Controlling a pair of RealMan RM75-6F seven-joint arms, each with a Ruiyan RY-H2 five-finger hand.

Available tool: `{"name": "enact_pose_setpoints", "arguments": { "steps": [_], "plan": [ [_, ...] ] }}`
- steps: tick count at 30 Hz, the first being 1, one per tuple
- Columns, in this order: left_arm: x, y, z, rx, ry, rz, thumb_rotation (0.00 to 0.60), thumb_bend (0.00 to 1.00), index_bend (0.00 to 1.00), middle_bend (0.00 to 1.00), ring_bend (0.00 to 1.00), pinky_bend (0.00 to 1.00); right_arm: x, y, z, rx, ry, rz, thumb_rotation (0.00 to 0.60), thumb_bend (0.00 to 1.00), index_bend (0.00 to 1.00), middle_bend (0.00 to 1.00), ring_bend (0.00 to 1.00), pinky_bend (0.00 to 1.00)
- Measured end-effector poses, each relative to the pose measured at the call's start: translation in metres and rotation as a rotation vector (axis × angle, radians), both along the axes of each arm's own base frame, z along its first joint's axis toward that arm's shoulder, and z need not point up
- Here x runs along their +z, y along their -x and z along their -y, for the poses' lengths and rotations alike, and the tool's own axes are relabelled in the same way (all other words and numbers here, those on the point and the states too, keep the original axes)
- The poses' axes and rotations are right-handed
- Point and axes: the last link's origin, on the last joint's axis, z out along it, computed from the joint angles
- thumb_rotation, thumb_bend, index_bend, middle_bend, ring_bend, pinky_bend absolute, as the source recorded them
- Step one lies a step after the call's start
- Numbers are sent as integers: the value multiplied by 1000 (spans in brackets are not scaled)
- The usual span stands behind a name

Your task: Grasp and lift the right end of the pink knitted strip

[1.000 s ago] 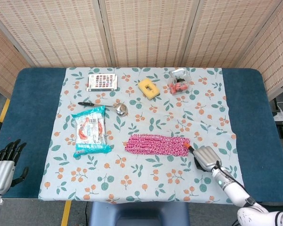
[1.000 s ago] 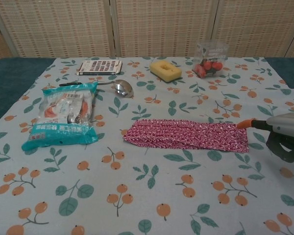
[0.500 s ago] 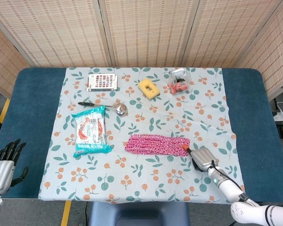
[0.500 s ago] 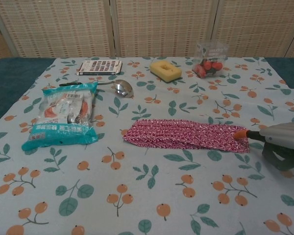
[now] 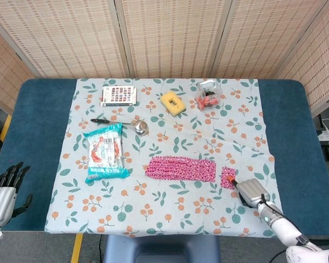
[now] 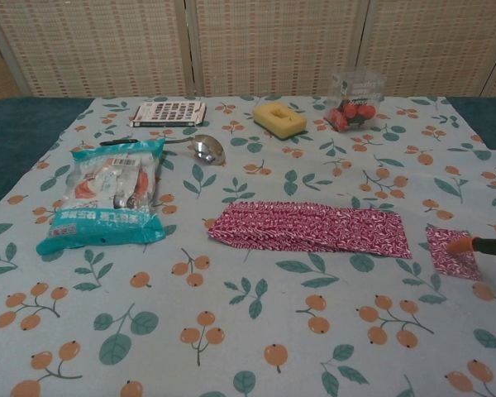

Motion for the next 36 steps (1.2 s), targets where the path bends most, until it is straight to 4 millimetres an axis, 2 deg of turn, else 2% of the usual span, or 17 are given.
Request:
{"name": "enact_pose_setpoints", "arguments": {
  "steps": [7, 12, 16, 20, 29, 36],
  "plan": [
    [0, -1, 0, 0, -1, 0, 600, 401, 78, 0, 0, 166, 17, 7, -17, -5, -6, -24, 600, 867, 196, 731, 835, 817],
    [-1, 0, 0, 0, 4, -5, 600, 401, 78, 0, 0, 166, 20, -7, -19, 23, 12, 38, 600, 867, 196, 731, 835, 817],
    [-3, 1, -2, 8, 10, -9, 600, 401, 79, 0, 0, 166, 21, -23, -11, 63, 40, 105, 600, 867, 196, 731, 835, 817],
    [-2, 1, -2, 8, 9, -8, 600, 401, 79, 0, 0, 166, 12, -35, 3, 88, 68, 145, 600, 867, 185, 731, 835, 817],
    [-3, 1, -2, 8, 16, -11, 600, 401, 79, 0, 0, 166, -23, -43, 33, 41, 41, 156, 600, 867, 177, 731, 835, 817],
    [-3, 1, -3, 9, 18, -10, 600, 402, 79, 0, 0, 167, -40, -55, 46, 45, 23, 147, 600, 868, 180, 731, 835, 817]
  ]
}}
